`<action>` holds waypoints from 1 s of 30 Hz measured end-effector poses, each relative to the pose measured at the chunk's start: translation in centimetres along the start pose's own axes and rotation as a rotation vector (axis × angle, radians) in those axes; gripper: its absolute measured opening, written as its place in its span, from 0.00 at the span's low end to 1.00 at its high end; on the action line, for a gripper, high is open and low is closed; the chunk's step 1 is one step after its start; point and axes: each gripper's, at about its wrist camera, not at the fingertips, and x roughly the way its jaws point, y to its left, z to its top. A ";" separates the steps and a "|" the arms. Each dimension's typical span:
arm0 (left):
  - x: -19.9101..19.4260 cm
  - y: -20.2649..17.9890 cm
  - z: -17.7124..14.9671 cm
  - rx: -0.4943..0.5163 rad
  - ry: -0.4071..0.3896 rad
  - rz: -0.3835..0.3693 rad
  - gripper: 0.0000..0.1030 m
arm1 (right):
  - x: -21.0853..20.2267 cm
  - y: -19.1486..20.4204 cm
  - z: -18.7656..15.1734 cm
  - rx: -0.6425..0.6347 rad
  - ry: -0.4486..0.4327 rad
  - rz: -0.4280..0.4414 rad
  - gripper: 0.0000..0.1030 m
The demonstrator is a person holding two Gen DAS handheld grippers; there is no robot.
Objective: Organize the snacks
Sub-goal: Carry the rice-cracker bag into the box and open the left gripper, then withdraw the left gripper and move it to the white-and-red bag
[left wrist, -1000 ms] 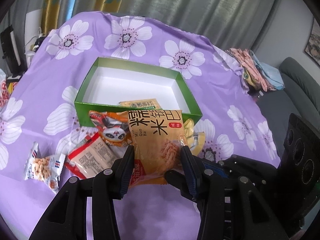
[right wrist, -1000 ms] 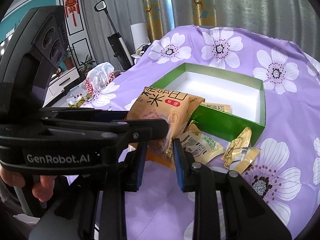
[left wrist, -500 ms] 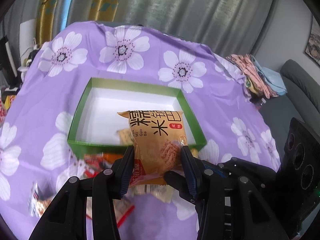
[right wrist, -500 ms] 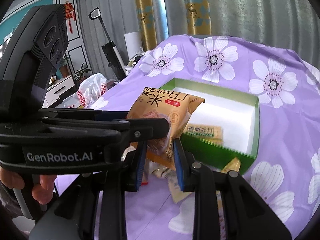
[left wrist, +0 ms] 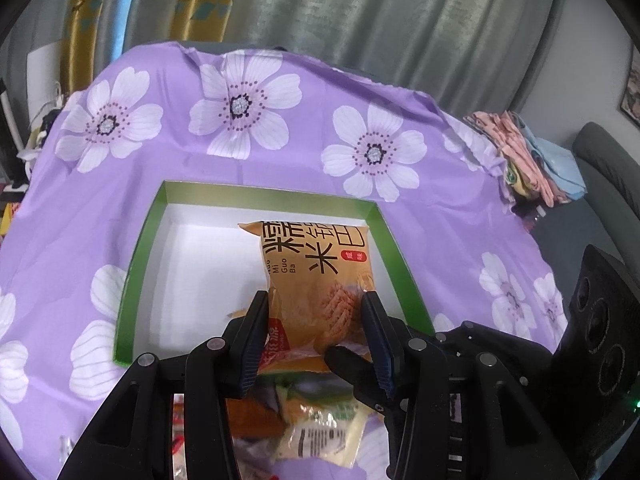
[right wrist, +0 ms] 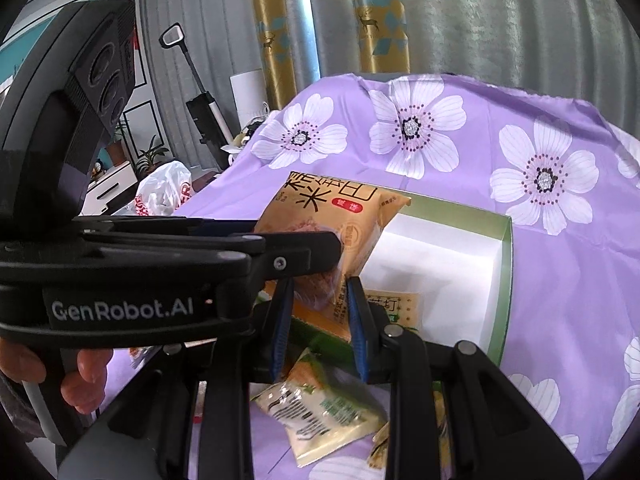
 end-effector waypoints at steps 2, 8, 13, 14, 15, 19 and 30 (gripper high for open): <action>0.6 0.2 0.2 0.000 0.011 0.000 0.45 | 0.6 -0.3 0.1 0.001 0.007 -0.008 0.27; 2.7 1.1 0.6 -0.033 0.054 -0.008 0.45 | 2.2 -1.1 0.1 0.013 0.048 -0.023 0.28; 3.6 1.5 0.6 -0.057 0.072 0.010 0.45 | 3.2 -1.4 -0.1 0.021 0.073 -0.030 0.30; 3.7 1.7 0.6 -0.067 0.076 0.014 0.46 | 3.3 -1.4 0.0 0.024 0.075 -0.031 0.31; 3.7 1.9 0.6 -0.073 0.078 0.022 0.53 | 3.4 -1.4 0.0 0.026 0.077 -0.032 0.33; 2.8 2.3 0.5 -0.090 0.056 0.031 0.71 | 3.0 -1.2 0.1 0.021 0.066 -0.050 0.43; -2.3 1.9 -1.2 -0.083 0.026 0.057 0.78 | -1.7 1.2 0.0 0.009 0.021 -0.092 0.66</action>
